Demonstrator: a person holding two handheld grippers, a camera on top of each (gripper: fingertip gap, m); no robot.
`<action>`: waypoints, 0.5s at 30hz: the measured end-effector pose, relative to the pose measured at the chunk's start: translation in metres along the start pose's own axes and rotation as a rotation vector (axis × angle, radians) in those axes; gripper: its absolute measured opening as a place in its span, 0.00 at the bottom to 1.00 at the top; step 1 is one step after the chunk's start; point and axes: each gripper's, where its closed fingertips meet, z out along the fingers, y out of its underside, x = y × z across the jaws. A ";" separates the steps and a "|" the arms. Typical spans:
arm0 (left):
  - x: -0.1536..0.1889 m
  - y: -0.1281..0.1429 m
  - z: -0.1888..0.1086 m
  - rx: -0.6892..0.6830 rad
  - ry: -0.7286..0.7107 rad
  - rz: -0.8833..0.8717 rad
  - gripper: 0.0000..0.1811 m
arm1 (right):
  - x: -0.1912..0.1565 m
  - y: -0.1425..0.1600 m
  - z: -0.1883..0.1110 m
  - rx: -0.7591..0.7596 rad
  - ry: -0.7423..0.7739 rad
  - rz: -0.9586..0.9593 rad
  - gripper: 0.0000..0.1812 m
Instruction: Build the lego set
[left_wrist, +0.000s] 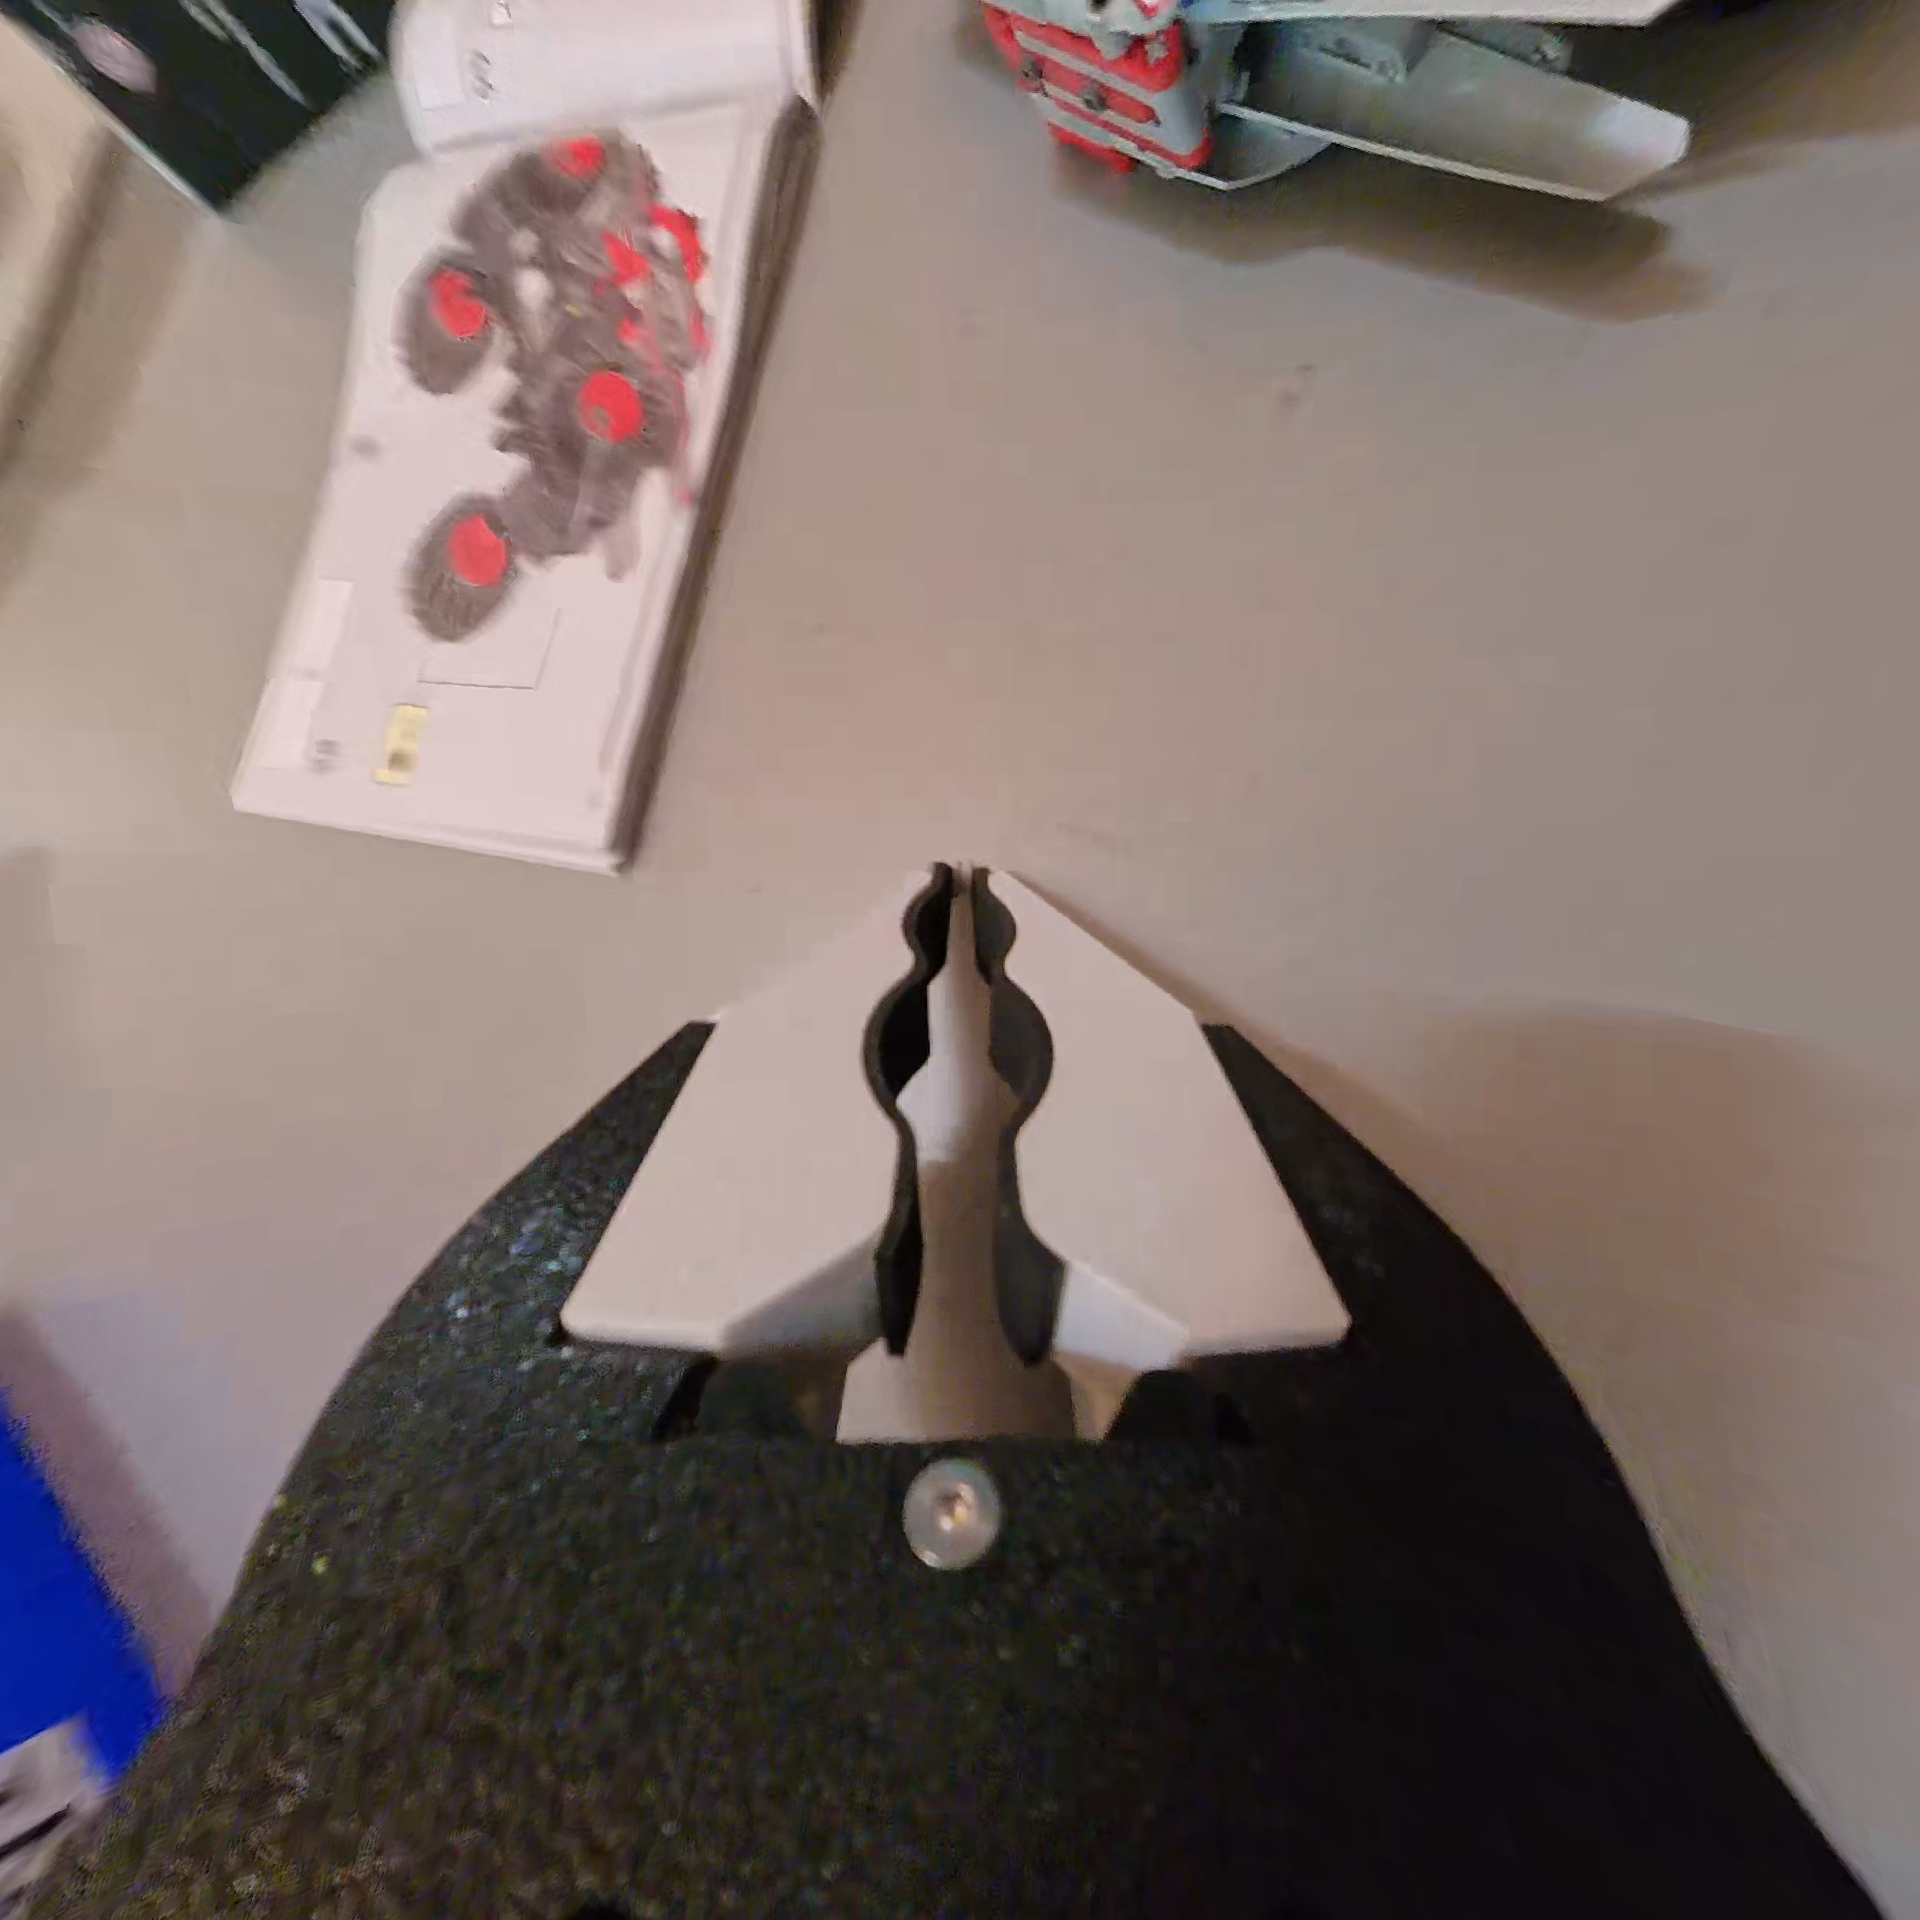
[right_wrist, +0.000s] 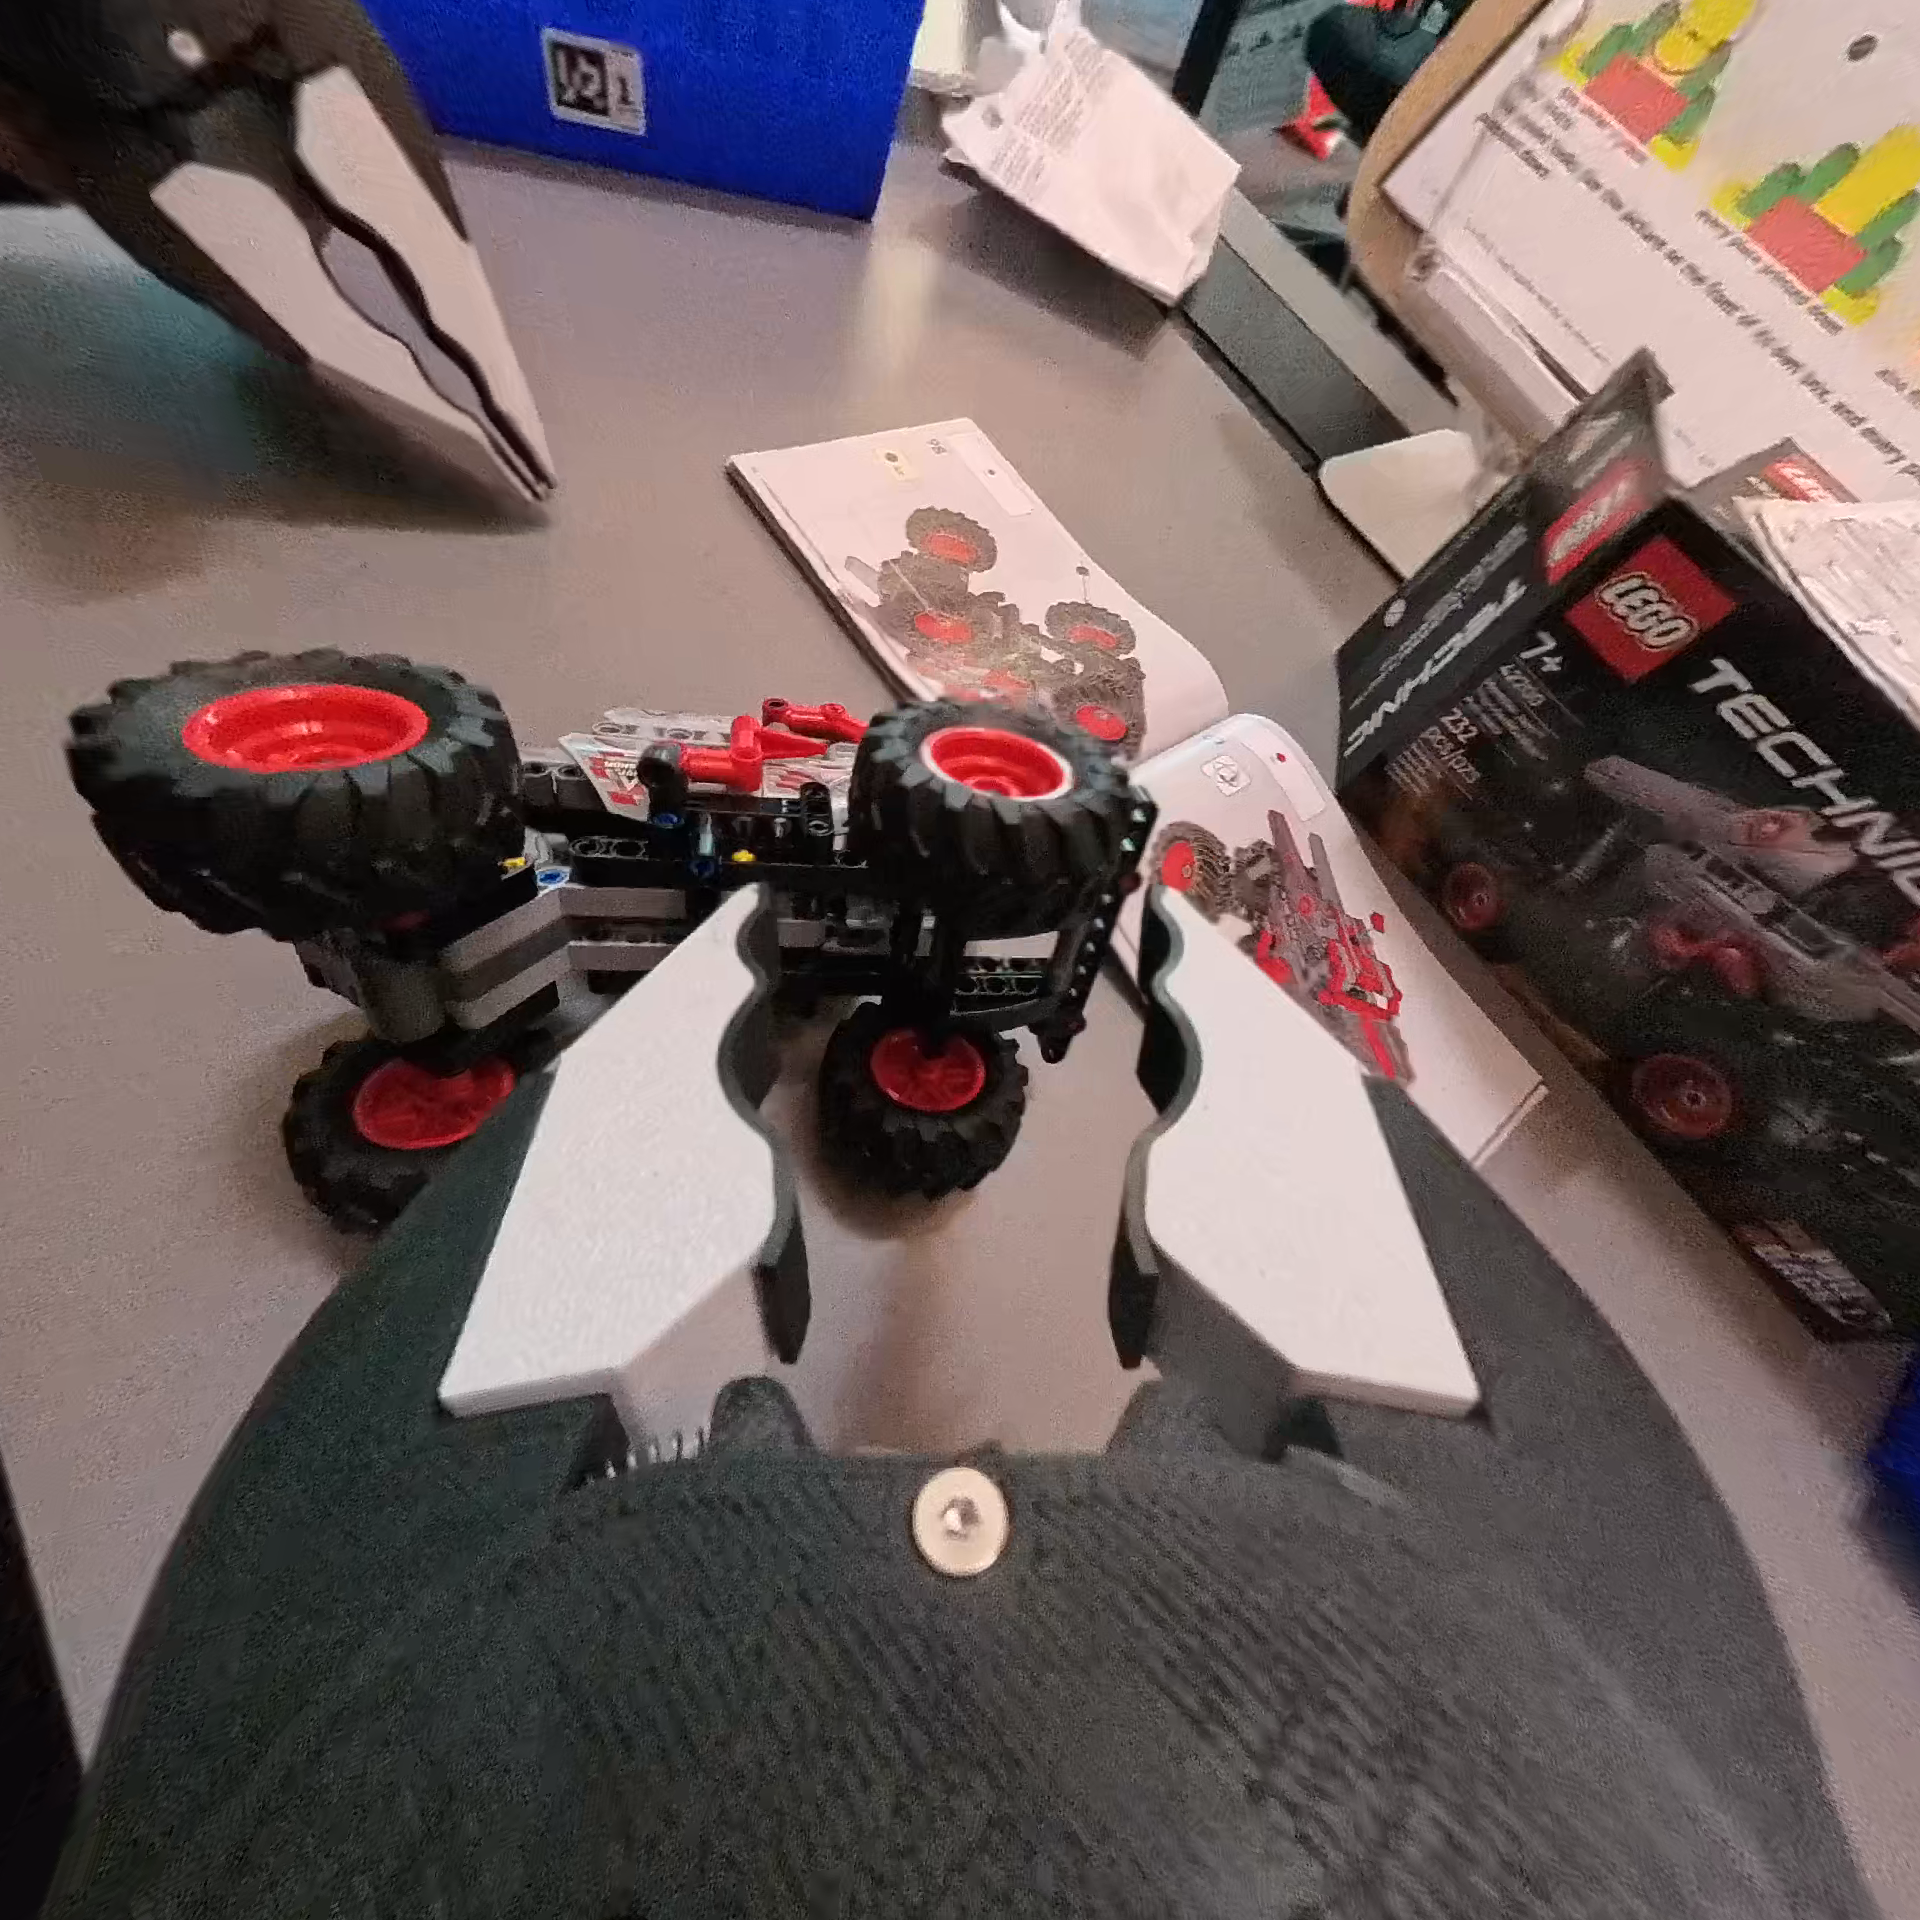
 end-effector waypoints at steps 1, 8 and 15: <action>-0.009 -0.010 -0.005 0.038 -0.100 0.055 0.00 | 0.006 -0.006 -0.006 0.013 0.035 0.020 0.38; -0.010 -0.147 -0.065 0.339 -0.759 0.704 0.00 | -0.045 -0.103 -0.029 0.456 -0.173 0.230 0.33; 0.046 -0.225 -0.084 0.622 -0.835 0.895 0.00 | -0.096 -0.119 -0.029 0.502 -0.361 0.131 0.20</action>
